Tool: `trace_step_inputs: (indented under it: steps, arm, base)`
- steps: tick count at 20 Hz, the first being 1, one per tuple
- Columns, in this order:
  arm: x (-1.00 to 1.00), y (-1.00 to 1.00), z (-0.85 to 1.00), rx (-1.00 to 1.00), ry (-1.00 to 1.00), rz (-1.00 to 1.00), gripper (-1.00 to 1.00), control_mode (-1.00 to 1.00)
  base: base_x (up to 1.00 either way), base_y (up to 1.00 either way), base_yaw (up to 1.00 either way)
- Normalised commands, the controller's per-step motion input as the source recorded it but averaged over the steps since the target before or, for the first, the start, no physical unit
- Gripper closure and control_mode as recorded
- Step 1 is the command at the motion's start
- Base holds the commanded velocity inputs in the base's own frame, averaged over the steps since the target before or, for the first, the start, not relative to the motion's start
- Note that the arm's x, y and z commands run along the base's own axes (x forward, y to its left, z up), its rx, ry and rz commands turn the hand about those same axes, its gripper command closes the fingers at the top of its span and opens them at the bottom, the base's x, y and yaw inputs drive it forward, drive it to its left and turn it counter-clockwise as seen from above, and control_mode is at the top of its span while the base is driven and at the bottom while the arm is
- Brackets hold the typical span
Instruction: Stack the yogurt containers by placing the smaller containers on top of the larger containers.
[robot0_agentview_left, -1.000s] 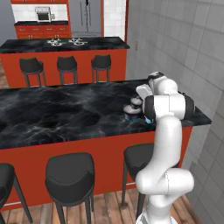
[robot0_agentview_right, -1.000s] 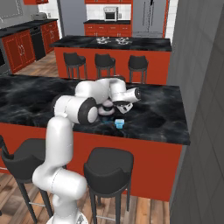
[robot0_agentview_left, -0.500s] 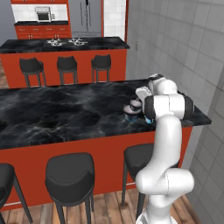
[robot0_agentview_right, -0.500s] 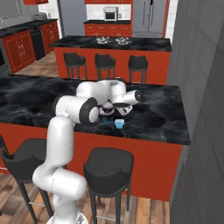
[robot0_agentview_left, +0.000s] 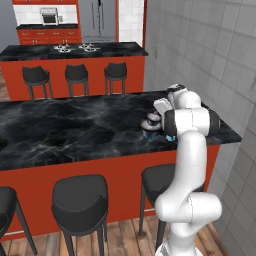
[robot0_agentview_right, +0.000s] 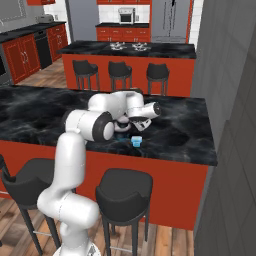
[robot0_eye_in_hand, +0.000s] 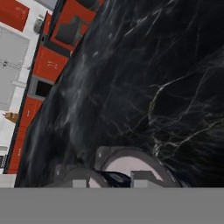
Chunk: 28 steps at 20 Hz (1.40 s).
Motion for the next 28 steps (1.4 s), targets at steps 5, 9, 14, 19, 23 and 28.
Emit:
trace_step_inputs:
  steps: [5,9,14,19,23,28]
  arm:
    - [0.09,0.12,-0.14,0.0,0.0,0.0,1.0,-1.0]
    - [0.04,0.11,-0.15,0.0,0.0,0.0,-1.0,-1.0]
    - [0.0,0.05,-0.06,0.0,0.0,0.0,-1.0,-1.0]
    - [-0.01,0.0,0.01,0.0,0.0,0.0,-1.0,-1.0]
    - [-0.06,0.0,0.11,0.0,0.0,0.0,-1.0,-1.0]
    - [-0.14,-0.21,0.22,0.0,-0.03,0.0,-1.0,-1.0]
  base:
    - [0.0,0.0,0.0]
    - [0.0,0.0,0.0]
    - [0.0,0.0,0.0]
    - [0.0,0.0,0.0]
    - [0.0,0.0,0.0]
    - [0.0,0.0,0.0]
